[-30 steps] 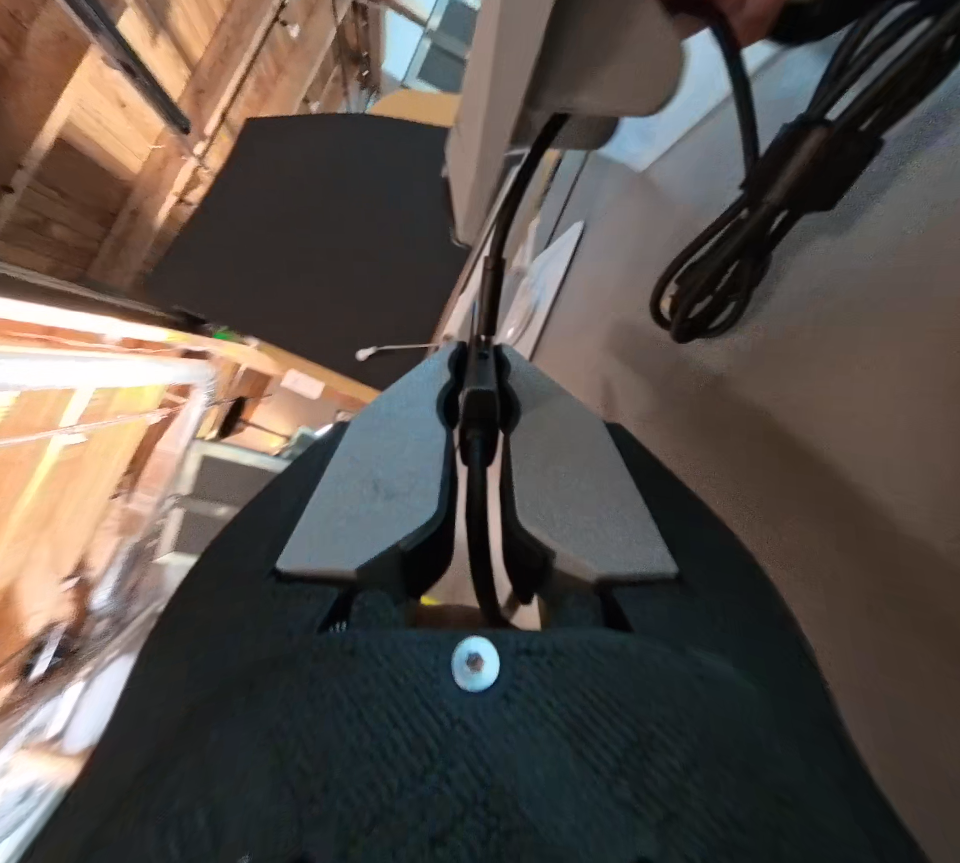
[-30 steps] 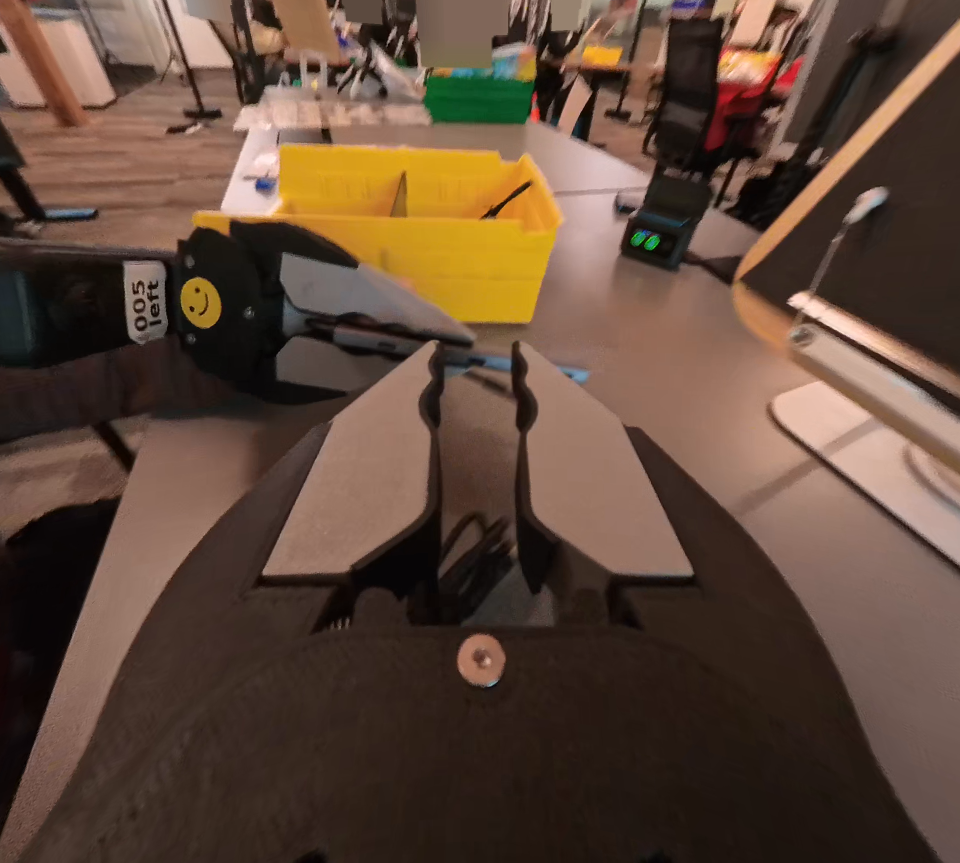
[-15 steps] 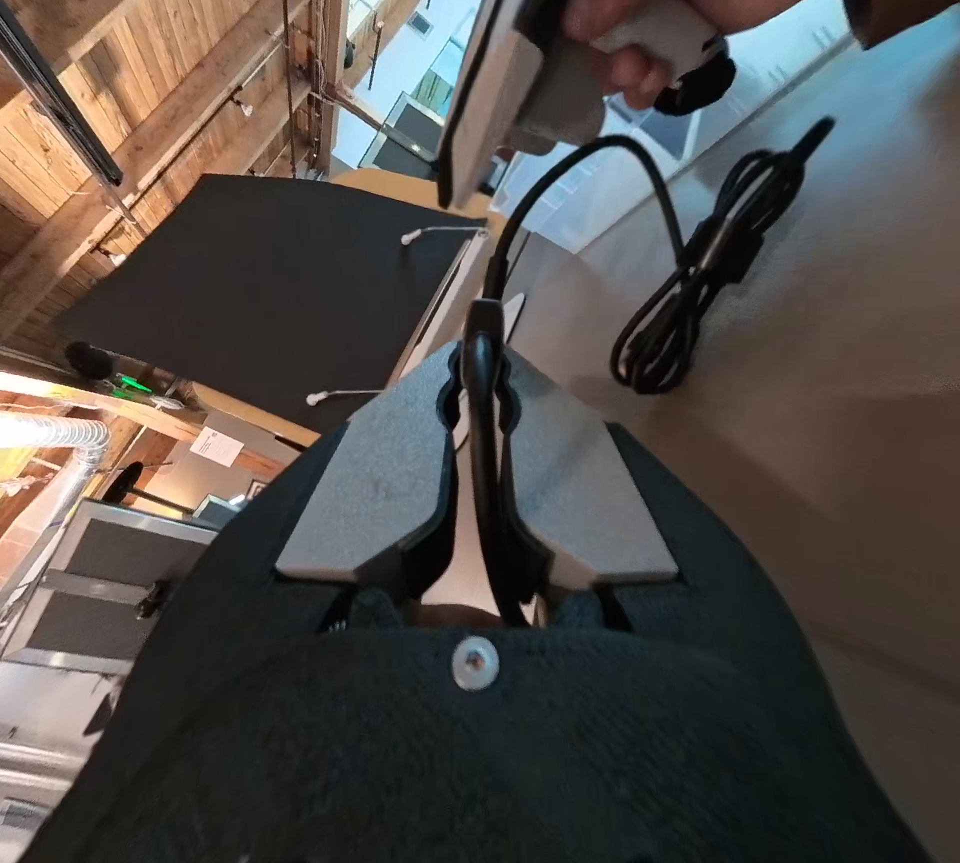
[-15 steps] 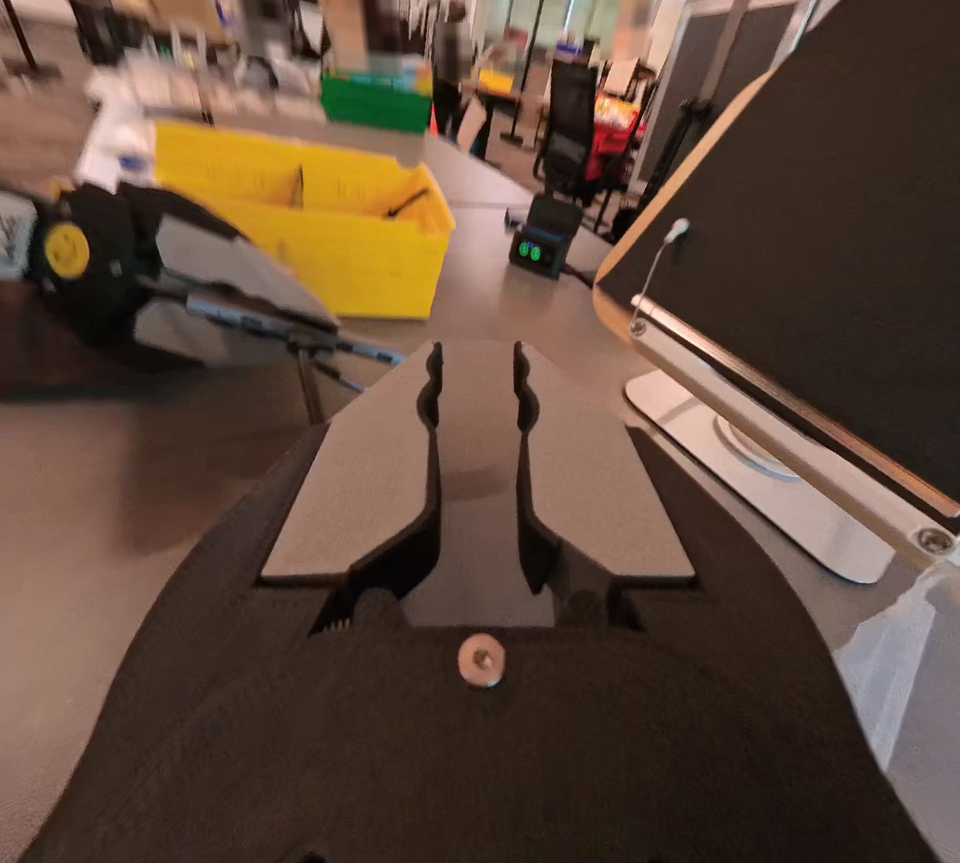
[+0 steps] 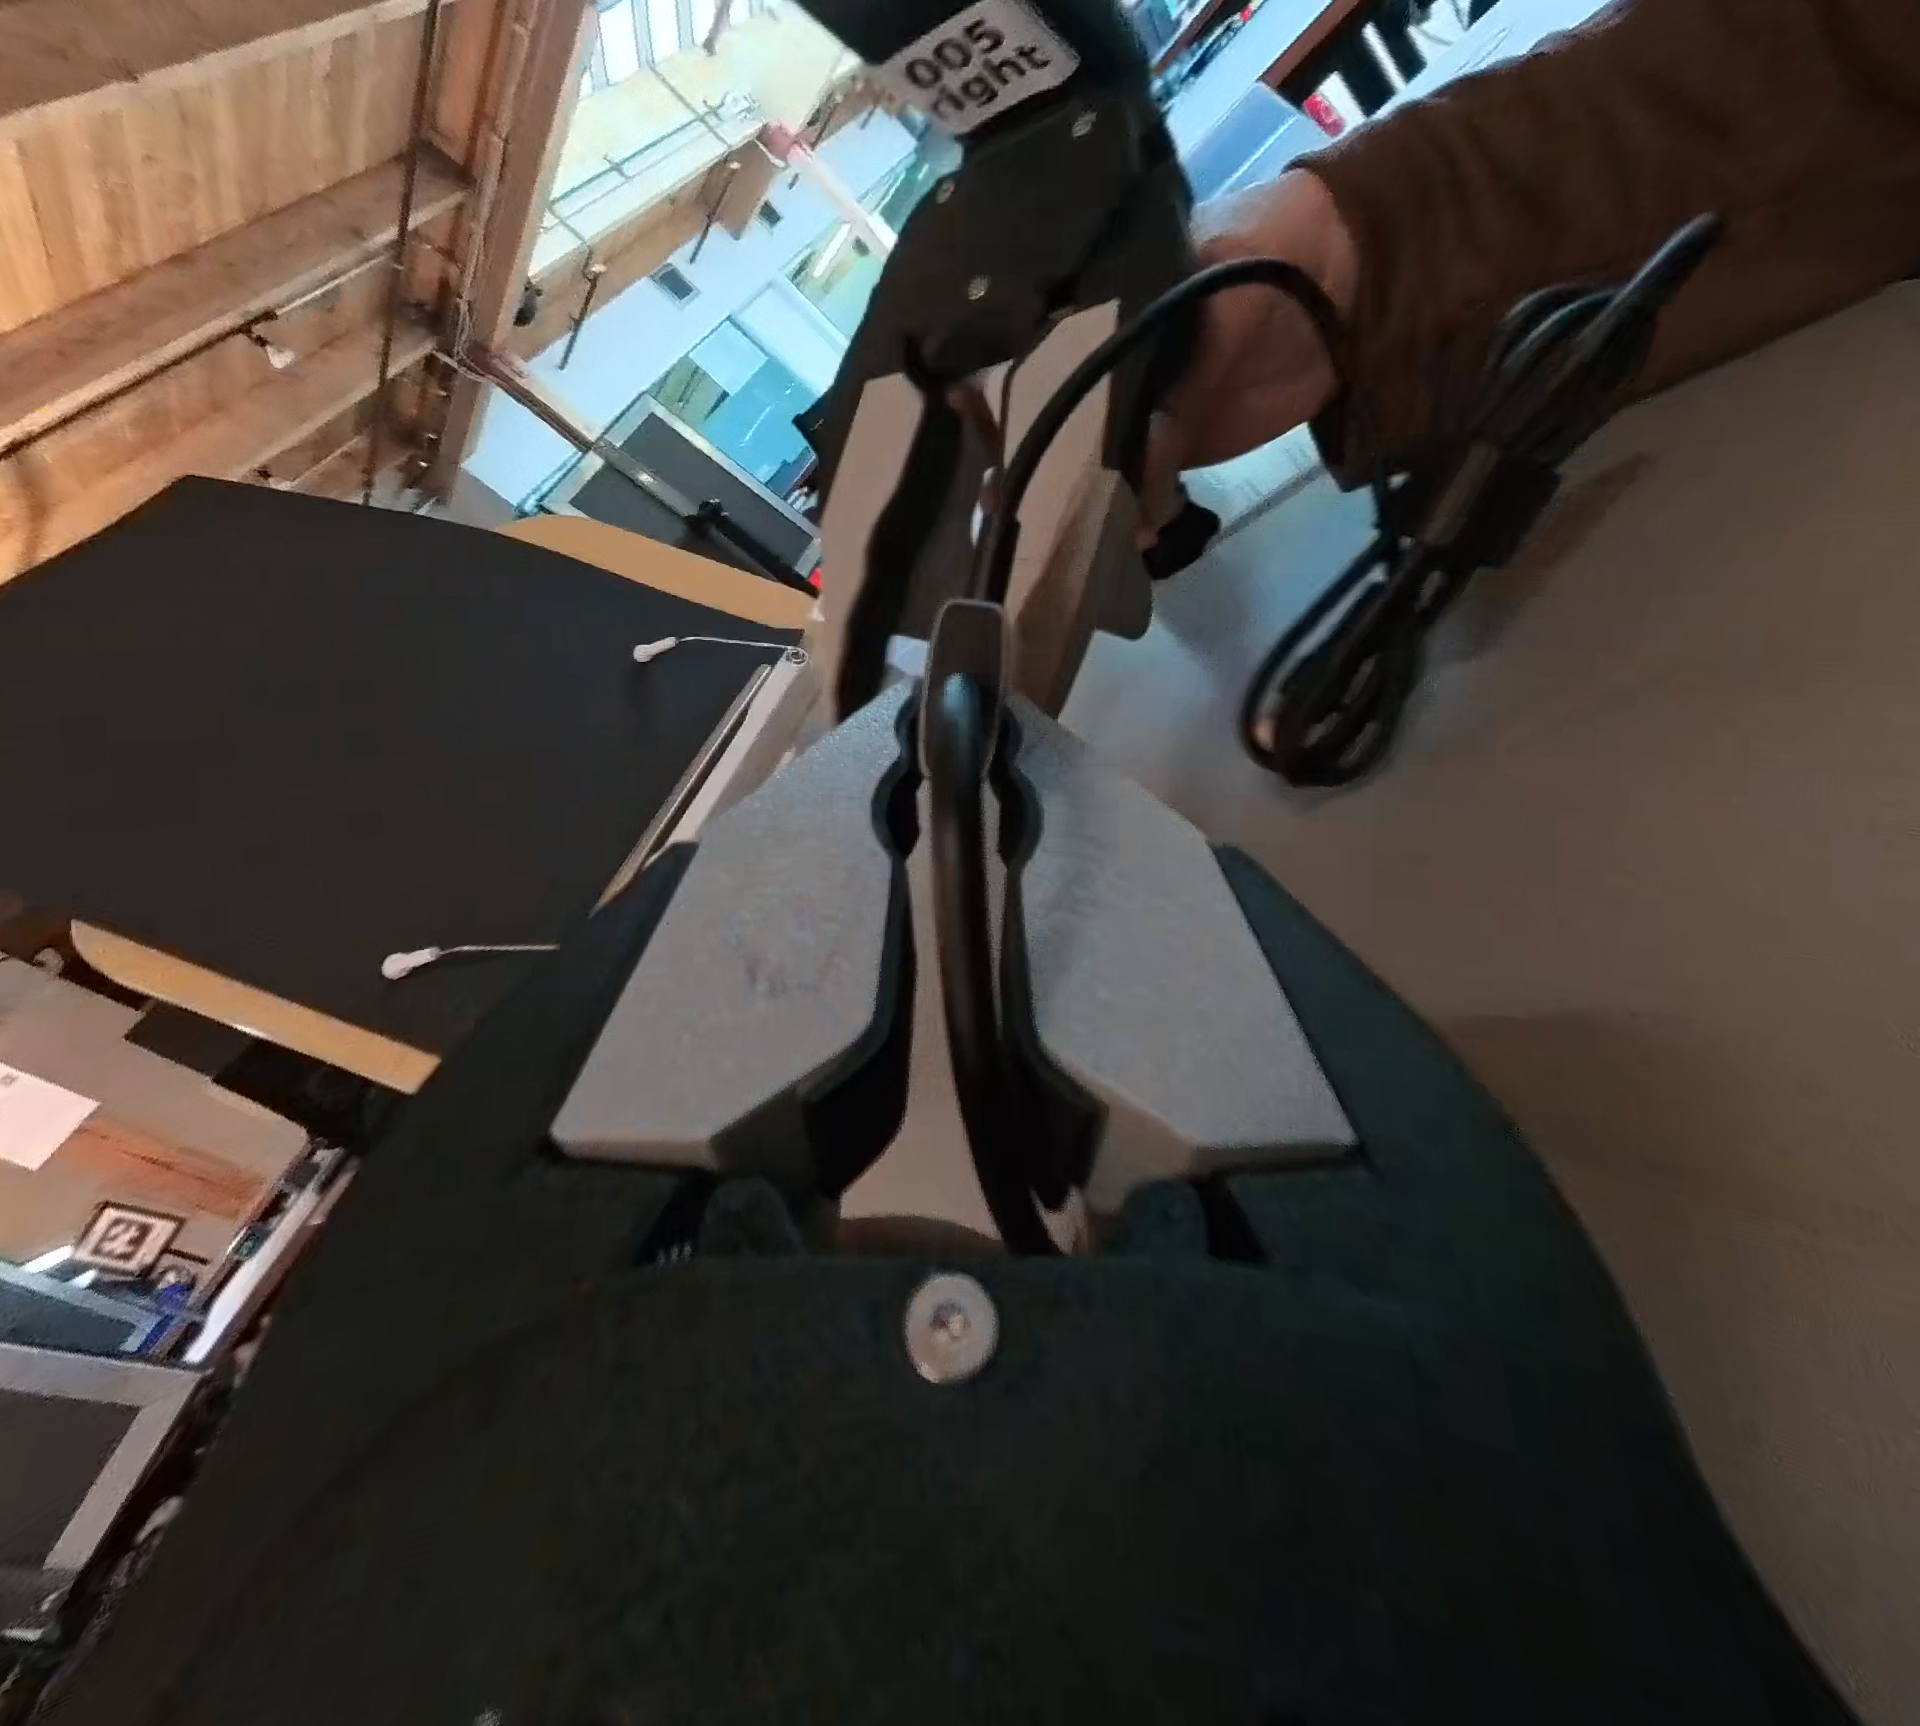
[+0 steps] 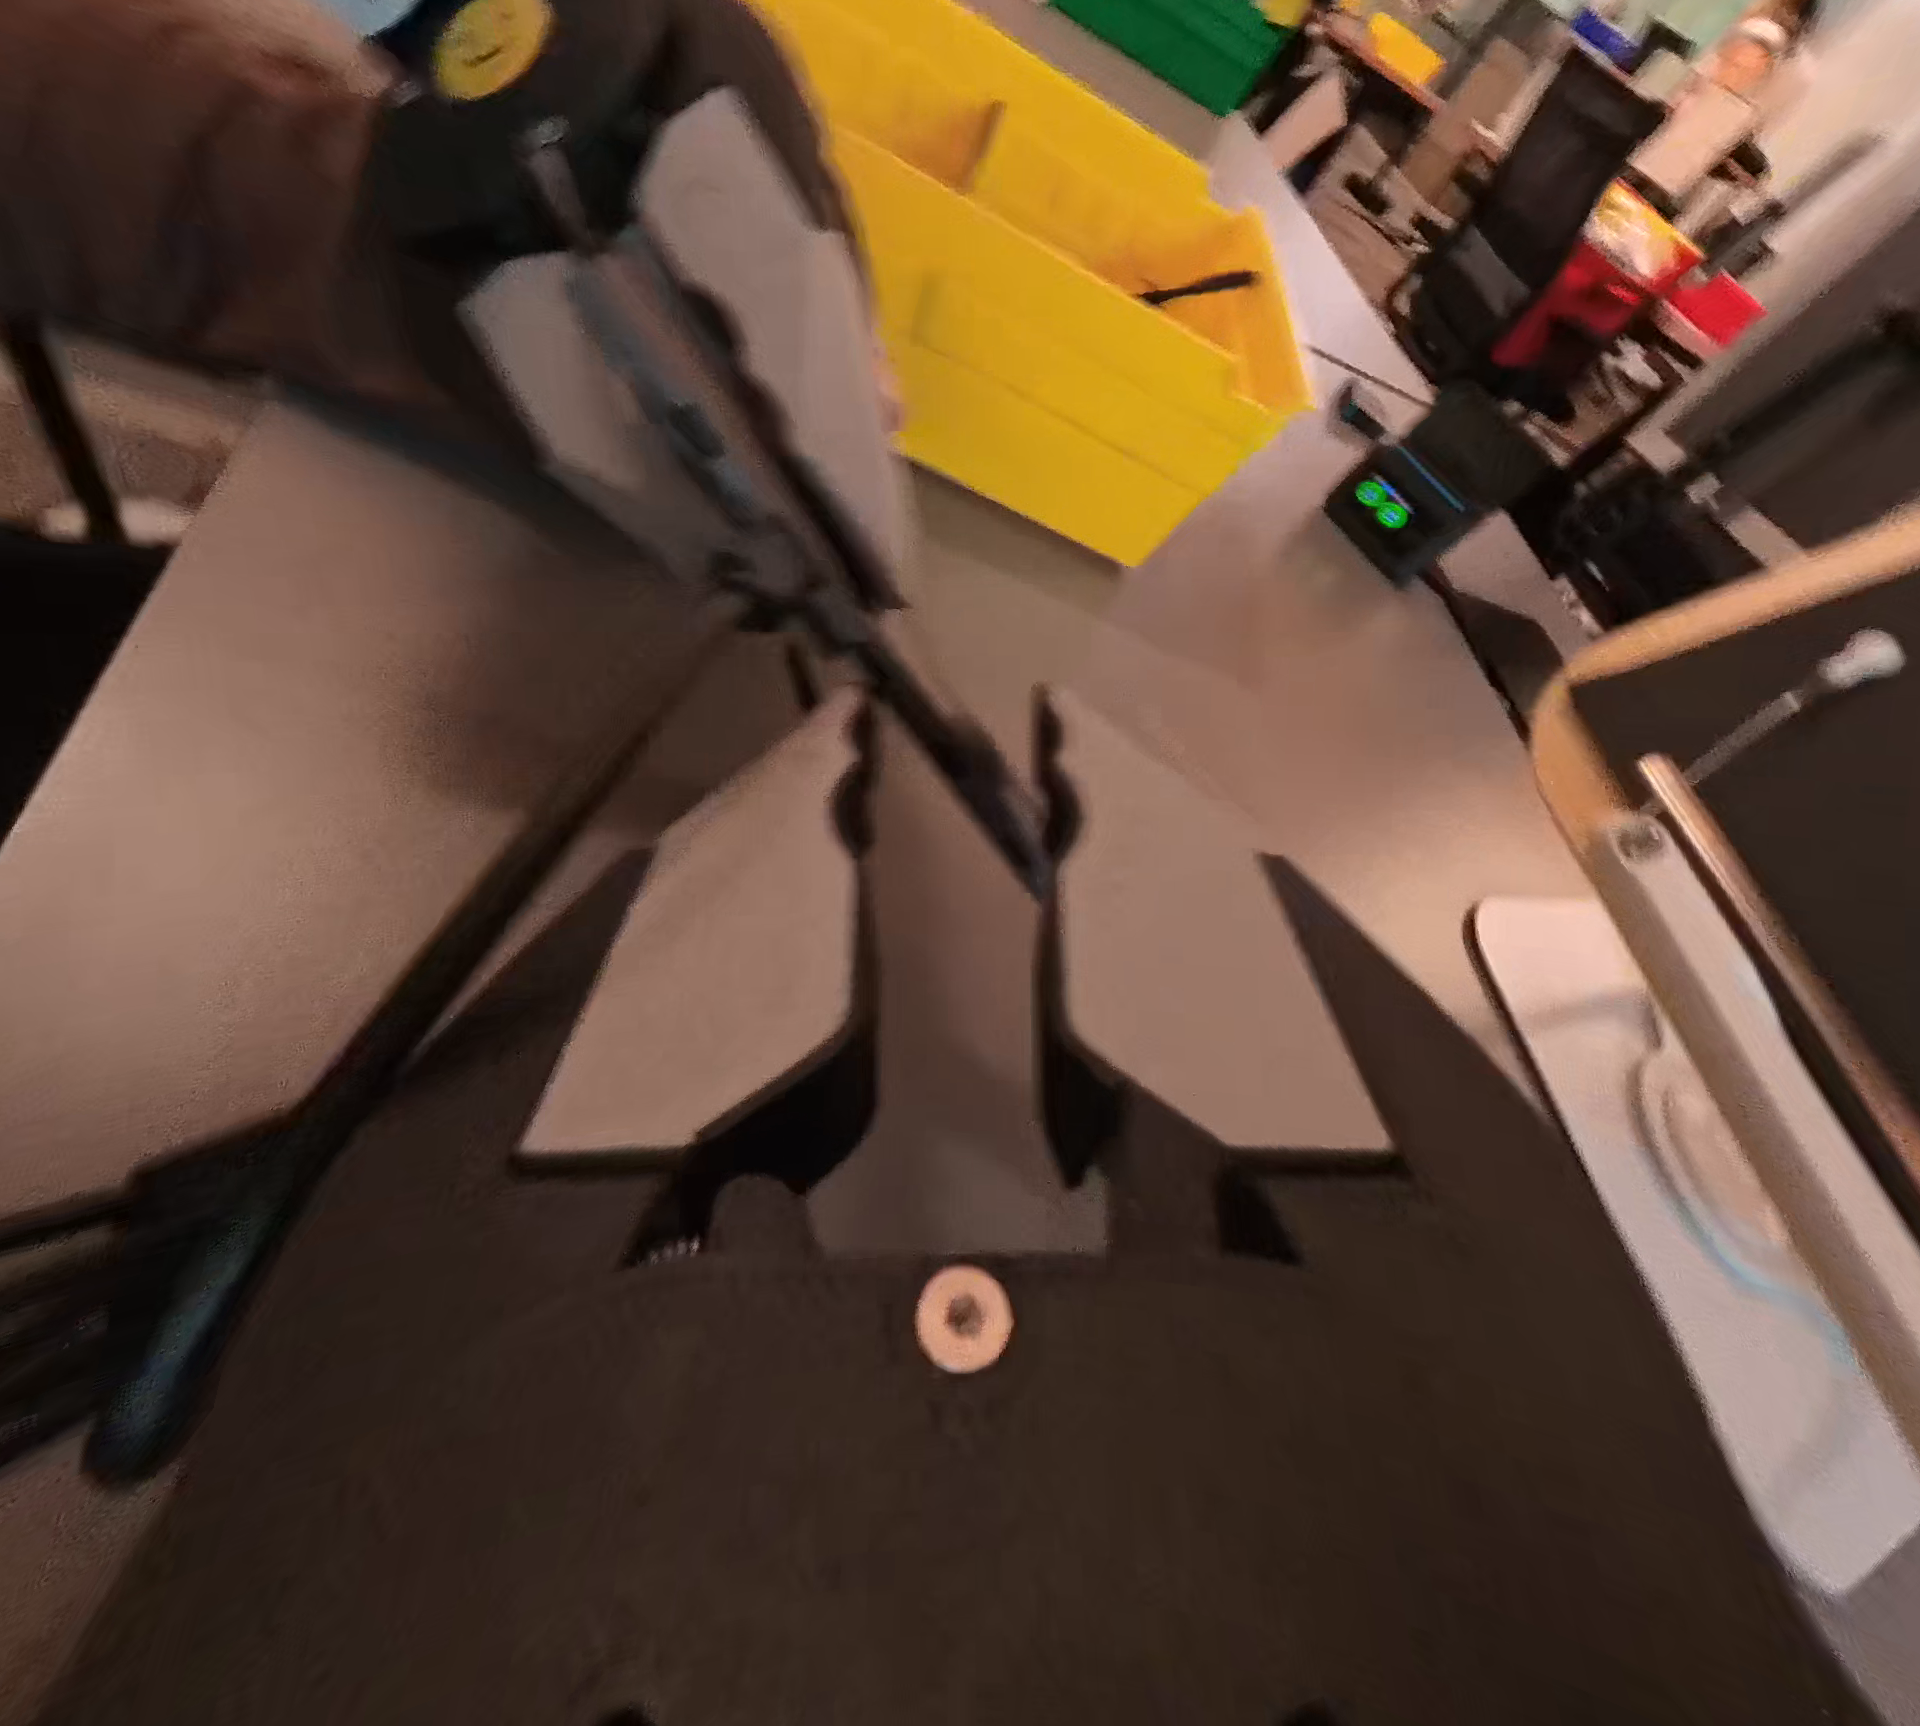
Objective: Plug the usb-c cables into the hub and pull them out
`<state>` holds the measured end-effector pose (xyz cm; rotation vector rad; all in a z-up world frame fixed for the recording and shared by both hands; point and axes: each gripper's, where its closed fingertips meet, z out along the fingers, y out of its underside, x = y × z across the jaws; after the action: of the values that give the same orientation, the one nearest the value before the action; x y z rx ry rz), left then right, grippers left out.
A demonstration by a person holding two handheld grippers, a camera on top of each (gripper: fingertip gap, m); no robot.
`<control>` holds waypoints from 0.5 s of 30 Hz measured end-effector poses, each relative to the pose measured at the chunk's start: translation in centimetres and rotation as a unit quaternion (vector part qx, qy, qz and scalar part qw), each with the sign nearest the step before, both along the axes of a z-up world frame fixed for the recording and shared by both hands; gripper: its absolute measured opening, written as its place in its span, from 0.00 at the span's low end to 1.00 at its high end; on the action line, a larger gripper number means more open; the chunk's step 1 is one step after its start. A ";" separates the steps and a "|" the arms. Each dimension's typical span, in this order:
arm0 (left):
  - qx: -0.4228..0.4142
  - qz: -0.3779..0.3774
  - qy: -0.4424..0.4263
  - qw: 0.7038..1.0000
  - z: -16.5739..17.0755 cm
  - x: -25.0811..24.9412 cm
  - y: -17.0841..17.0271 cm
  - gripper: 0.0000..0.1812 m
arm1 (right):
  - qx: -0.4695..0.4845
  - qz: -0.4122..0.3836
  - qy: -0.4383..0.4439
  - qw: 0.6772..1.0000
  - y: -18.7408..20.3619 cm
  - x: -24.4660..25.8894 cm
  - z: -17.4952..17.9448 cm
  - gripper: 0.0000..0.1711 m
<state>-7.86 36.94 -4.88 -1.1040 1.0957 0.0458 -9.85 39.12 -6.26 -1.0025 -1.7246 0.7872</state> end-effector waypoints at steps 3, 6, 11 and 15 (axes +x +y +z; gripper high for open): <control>-0.009 0.013 0.002 1.000 -0.4 -0.2 0.5 0.05 | 0.069 0.005 -0.014 0.998 -0.4 0.0 -0.8 0.07; 0.008 0.074 -0.008 0.997 -0.1 -1.6 1.8 0.09 | 0.092 -0.045 -0.005 0.995 1.4 0.1 -0.3 0.07; -0.018 0.123 -0.068 0.990 0.8 -2.9 2.2 0.18 | 0.165 -0.138 -0.005 0.977 5.1 0.7 0.0 0.08; -0.009 0.129 -0.108 0.986 2.3 -2.3 -1.0 0.13 | 0.188 -0.176 -0.046 0.965 6.8 1.0 -1.4 0.07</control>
<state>-10.16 35.98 -2.60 -1.2321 0.7577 0.1177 -8.80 45.92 -7.62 -1.0490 -1.6283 0.1771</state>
